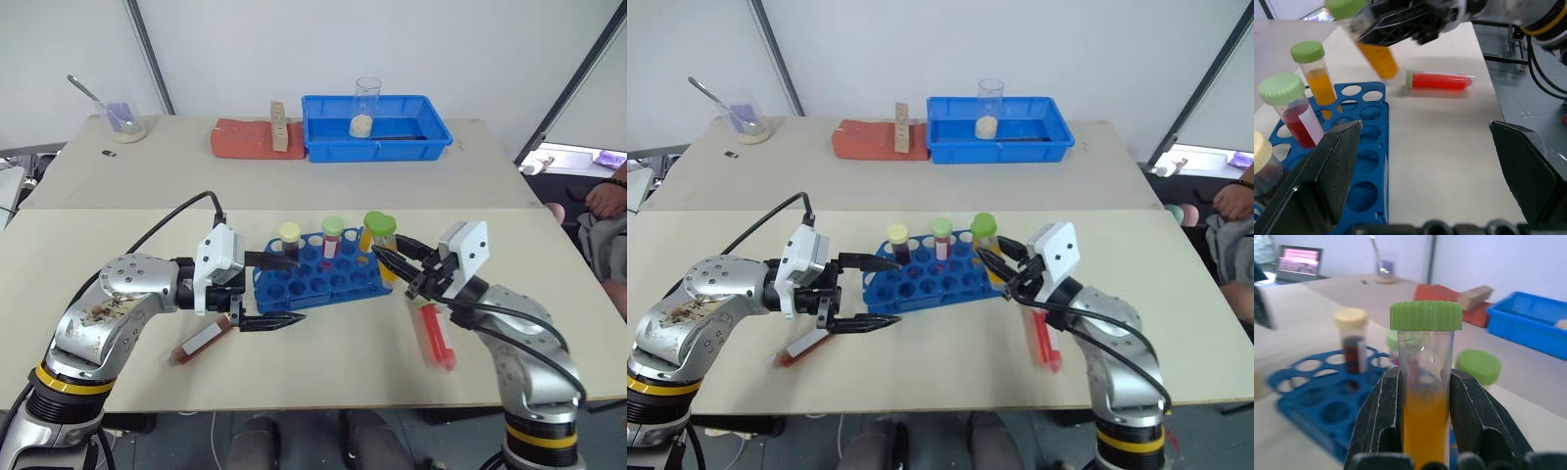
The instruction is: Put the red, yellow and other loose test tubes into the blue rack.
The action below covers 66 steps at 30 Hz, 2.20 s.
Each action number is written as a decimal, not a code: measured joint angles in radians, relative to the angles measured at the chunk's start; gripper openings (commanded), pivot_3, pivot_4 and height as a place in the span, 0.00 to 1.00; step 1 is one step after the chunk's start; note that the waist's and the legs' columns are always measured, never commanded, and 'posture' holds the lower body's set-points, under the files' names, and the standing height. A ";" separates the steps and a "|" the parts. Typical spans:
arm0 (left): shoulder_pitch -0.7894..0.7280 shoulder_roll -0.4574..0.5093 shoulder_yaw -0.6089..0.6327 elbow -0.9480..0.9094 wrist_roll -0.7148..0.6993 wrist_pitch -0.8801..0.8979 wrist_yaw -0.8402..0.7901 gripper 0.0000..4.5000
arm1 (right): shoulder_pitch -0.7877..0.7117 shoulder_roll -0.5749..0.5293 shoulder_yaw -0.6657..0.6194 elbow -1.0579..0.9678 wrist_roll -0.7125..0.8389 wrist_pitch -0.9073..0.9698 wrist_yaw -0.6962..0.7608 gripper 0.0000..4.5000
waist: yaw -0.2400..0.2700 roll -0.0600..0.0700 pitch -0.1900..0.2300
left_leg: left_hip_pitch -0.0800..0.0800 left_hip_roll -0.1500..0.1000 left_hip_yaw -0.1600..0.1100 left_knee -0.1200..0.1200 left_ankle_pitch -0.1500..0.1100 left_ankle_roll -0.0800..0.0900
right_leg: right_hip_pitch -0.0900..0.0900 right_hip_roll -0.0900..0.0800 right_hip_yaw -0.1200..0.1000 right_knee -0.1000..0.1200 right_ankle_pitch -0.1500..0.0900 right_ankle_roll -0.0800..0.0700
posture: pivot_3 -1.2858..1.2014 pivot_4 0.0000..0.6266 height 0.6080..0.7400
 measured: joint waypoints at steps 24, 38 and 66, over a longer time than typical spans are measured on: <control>0.084 -0.035 0.004 -0.040 -0.030 0.008 0.068 1.00 | -0.035 0.029 0.124 0.191 -0.049 -0.277 -0.125 0.21 | -0.010 0.000 0.000 | 0.001 0.000 0.000 -0.001 0.000 0.000 | 0.000 0.000 0.000 0.000 -0.001 -0.001 | 0.52 0.24 1.00; 0.046 -0.049 0.008 -0.040 -0.070 0.057 0.121 1.00 | 0.010 0.058 0.140 0.199 -0.061 -0.355 -0.180 0.21 | -0.010 0.000 0.000 | 0.001 0.000 -0.001 -0.001 0.000 0.000 | 0.000 0.000 0.000 0.000 -0.001 -0.002 | 0.52 0.24 1.00; 0.027 -0.058 0.006 -0.041 -0.071 0.082 0.140 1.00 | 0.102 0.136 0.111 0.253 -0.008 -0.407 -0.278 0.88 | -0.010 0.000 0.000 | 0.001 0.000 -0.001 -0.001 0.000 0.000 | 0.000 0.000 0.000 0.000 -0.002 -0.003 | 0.52 0.24 1.00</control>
